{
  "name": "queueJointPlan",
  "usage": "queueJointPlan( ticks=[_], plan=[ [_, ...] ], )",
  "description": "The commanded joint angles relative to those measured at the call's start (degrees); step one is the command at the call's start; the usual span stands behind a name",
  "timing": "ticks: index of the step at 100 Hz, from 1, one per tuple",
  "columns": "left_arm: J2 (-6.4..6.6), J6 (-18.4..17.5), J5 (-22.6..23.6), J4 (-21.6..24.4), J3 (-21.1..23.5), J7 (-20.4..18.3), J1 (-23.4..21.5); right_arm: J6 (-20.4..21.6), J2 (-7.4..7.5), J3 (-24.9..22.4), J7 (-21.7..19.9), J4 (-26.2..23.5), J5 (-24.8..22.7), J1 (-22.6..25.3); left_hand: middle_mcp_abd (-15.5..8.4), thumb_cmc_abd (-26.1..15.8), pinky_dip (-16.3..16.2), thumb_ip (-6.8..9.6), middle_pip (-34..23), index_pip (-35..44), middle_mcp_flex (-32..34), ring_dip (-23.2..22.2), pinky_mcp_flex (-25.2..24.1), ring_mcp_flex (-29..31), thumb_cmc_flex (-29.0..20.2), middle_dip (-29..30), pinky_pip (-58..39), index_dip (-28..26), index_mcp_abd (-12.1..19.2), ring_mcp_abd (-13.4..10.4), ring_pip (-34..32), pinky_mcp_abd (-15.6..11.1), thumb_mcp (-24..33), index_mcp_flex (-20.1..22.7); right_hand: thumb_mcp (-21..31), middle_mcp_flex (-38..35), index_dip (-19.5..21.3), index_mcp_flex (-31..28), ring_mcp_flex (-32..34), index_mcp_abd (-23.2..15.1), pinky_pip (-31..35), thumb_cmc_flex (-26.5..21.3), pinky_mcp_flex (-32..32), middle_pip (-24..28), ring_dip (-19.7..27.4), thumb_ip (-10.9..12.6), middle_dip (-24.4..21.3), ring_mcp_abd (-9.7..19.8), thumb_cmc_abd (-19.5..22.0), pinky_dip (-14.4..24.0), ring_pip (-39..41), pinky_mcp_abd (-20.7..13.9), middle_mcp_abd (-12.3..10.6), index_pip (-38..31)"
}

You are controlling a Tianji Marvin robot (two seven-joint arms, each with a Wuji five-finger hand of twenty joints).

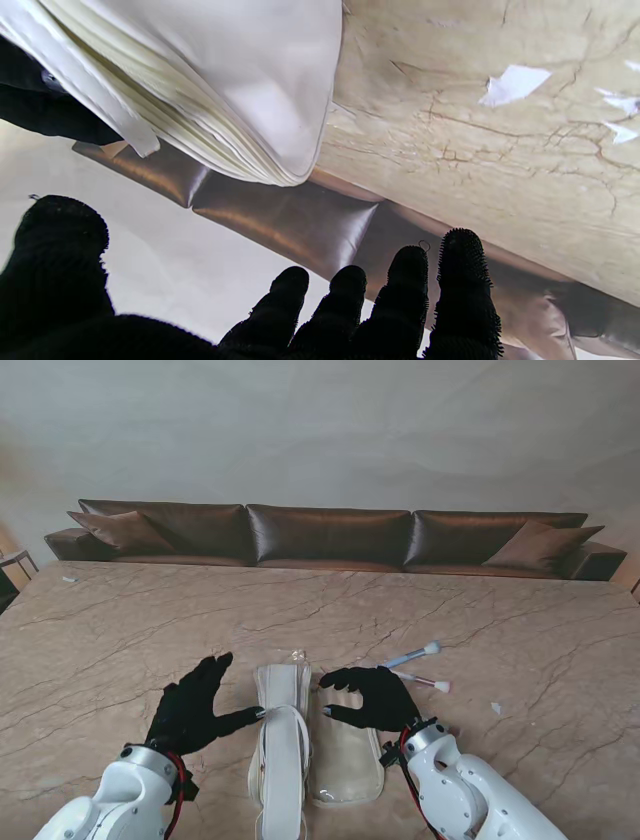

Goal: Pack the cosmetics bag

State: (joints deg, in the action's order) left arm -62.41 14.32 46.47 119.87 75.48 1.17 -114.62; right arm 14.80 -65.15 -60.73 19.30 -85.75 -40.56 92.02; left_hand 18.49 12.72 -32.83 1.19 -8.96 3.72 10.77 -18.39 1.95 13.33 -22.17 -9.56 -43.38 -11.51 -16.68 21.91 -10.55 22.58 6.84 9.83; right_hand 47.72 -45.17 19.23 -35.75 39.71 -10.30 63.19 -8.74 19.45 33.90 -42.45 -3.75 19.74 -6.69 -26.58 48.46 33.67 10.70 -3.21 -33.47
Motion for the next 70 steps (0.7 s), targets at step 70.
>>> queueJointPlan(
  ticks=[70],
  plan=[
    [0.69,3.6,7.9,4.5,-8.2,-2.8,-4.8,0.2,-0.30,-0.4,0.5,1.4,-0.1,0.2,-4.7,2.7,2.2,5.43,7.0,-6.0,-3.9,1.9,-1.2,-3.2,-3.1,4.2,2.1,5.5,5.0,1.8,-0.5,7.5,-3.2,-2.1,3.6,1.5,-0.2,1.4,0.1,-2.0,-0.3,1.0,-0.4,-0.1,0.1,-1.5,0.2,2.0,-1.1,-0.4,0.1,0.2,-0.7,-0.3]
  ],
)
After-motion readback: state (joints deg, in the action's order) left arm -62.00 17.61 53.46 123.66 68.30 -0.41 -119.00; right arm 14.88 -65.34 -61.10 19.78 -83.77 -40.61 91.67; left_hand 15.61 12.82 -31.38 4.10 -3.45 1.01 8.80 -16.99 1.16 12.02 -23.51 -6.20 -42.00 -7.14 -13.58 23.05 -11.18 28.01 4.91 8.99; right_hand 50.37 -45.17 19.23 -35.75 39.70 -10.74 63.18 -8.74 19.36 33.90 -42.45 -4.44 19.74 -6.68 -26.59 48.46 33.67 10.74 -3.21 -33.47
